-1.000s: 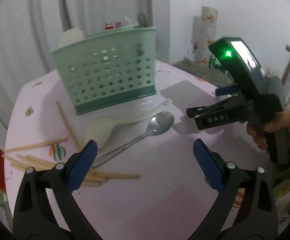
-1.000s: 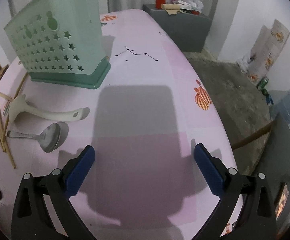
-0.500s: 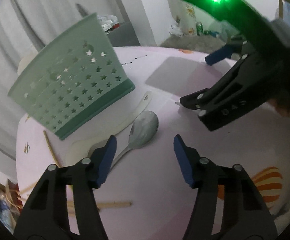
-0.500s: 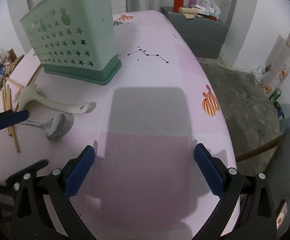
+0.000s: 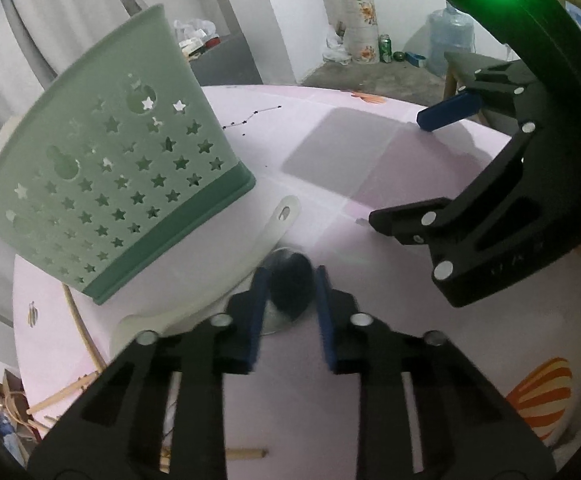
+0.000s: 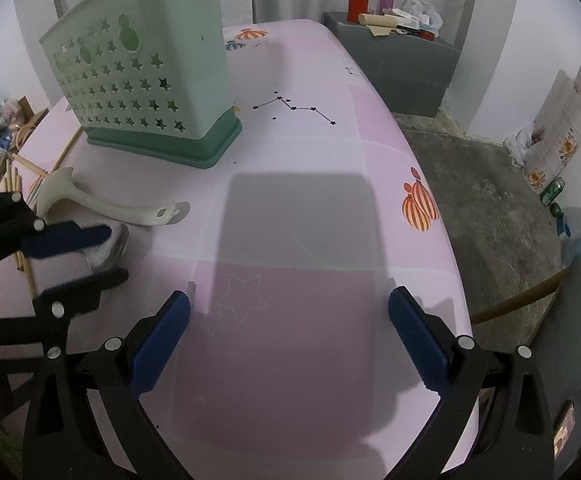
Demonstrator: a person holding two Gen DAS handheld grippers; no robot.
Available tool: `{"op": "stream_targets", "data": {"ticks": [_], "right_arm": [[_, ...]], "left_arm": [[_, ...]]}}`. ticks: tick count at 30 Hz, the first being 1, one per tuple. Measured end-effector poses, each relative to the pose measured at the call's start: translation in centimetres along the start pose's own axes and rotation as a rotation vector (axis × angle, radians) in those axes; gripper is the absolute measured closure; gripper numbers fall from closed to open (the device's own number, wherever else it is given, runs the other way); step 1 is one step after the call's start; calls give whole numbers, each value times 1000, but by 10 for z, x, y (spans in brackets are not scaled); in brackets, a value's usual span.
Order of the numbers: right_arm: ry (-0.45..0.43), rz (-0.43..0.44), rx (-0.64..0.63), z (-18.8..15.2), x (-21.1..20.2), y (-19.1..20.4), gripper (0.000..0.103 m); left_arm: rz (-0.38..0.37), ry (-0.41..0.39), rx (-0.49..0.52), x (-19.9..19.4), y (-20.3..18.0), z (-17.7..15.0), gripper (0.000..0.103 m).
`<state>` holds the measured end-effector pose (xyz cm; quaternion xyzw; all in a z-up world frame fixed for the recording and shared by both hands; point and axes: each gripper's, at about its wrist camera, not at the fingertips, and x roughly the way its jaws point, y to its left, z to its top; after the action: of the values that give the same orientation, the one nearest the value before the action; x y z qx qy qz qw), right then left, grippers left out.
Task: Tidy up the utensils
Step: 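Close the left gripper on the small steel spoon and lift, then carry the spoon toward the green basket with the left gripper while the right gripper grasps the white ladle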
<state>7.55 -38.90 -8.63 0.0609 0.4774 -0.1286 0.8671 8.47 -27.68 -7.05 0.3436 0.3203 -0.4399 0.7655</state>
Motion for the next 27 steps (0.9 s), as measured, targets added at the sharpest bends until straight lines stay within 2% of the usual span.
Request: {"op": "stream_targets", "data": {"ticks": [8, 14, 20, 24, 27], "right_arm": [[-6, -6, 13, 0, 0, 0, 6], [-29, 5, 62, -1, -5, -3, 6], [-116, -7, 100, -3, -27, -8, 7], [-170, 10, 81, -1, -43, 0, 12], [-199, 38, 40, 1, -52, 14, 17]], "left_arm": [[12, -19, -66, -11, 9, 1, 99], [54, -103, -170, -45, 29, 0, 102], [47, -245, -418, -92, 70, -17, 103], [40, -356, -605, -124, 101, -39, 103], [37, -410, -708, -140, 120, -49, 103]]}}
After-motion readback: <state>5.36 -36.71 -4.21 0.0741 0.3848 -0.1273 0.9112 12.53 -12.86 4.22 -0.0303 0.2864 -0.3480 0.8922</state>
